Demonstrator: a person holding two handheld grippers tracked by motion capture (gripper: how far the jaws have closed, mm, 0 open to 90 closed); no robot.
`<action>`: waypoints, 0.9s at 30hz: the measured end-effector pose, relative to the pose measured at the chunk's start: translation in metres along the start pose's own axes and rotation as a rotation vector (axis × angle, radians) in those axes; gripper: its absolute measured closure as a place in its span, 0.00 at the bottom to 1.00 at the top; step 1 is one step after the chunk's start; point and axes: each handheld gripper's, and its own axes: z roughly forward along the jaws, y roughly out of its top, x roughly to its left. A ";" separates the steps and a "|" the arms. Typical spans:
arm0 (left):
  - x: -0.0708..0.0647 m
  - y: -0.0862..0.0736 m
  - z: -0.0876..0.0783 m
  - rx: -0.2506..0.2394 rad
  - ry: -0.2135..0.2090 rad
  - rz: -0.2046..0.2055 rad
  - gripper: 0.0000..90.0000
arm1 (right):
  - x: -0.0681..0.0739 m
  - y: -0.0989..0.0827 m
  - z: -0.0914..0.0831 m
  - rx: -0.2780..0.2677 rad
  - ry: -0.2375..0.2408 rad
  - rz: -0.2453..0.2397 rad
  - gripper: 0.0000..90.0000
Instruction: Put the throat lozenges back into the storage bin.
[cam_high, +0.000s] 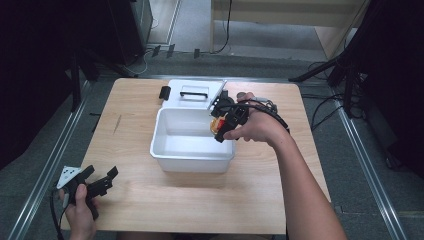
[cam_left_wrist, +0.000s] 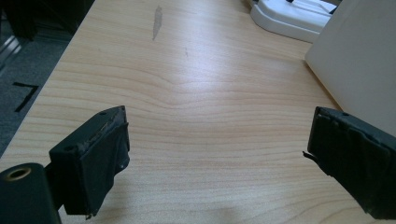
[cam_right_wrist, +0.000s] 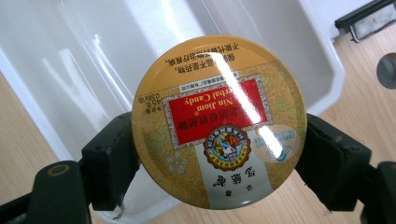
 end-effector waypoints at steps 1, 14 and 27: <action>0.000 0.000 0.000 0.000 0.000 0.000 0.07 | 0.000 0.000 0.000 0.000 0.000 0.000 0.23; 0.000 0.000 0.000 -0.001 -0.001 -0.001 0.07 | 0.001 0.003 0.018 0.014 0.001 -0.062 0.23; 0.000 0.000 0.000 -0.001 -0.002 -0.002 0.07 | 0.008 0.002 0.039 0.053 -0.022 -0.184 0.23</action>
